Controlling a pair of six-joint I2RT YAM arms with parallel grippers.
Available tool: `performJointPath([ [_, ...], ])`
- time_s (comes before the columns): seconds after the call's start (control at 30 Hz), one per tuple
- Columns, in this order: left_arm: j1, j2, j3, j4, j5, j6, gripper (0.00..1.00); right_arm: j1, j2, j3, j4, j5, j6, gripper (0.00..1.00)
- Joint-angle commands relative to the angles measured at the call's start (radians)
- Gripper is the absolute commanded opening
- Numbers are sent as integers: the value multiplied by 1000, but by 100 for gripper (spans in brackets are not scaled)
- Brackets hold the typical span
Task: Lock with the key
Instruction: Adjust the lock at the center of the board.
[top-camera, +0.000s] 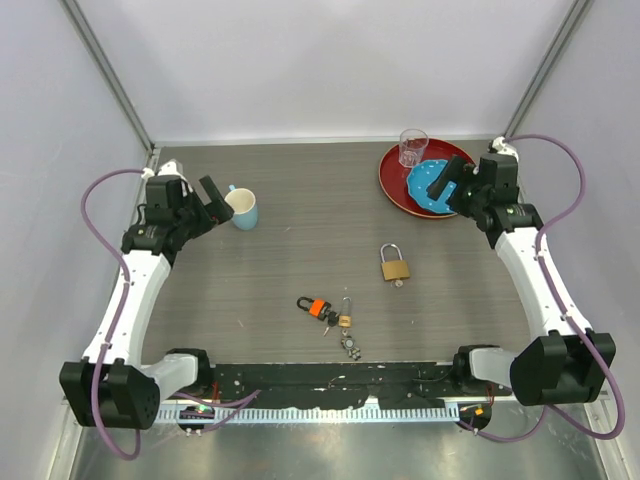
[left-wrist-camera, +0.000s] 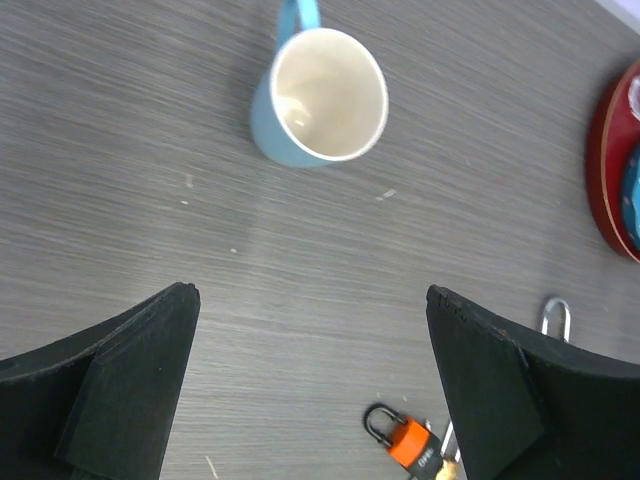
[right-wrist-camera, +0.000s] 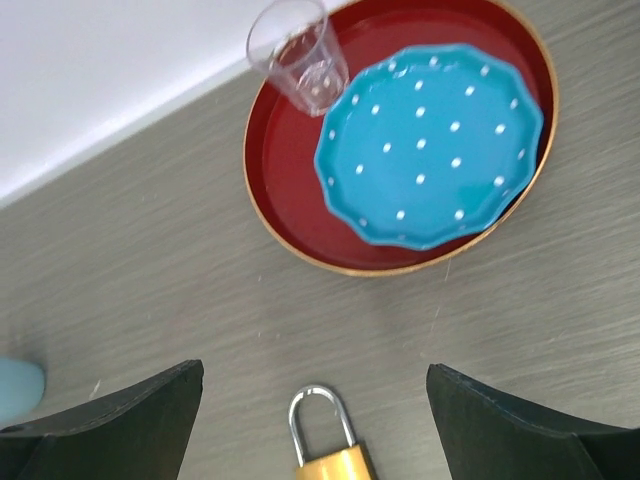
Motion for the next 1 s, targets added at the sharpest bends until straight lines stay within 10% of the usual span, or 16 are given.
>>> performJointPath([
  [0.0,6,50,52,-8,212,-24,100,14,-15,12,-107,-123,-53,100],
  [0.97,-586,603,288,173,465,-263,100,54,197,-236,-130,-317,-115,86],
])
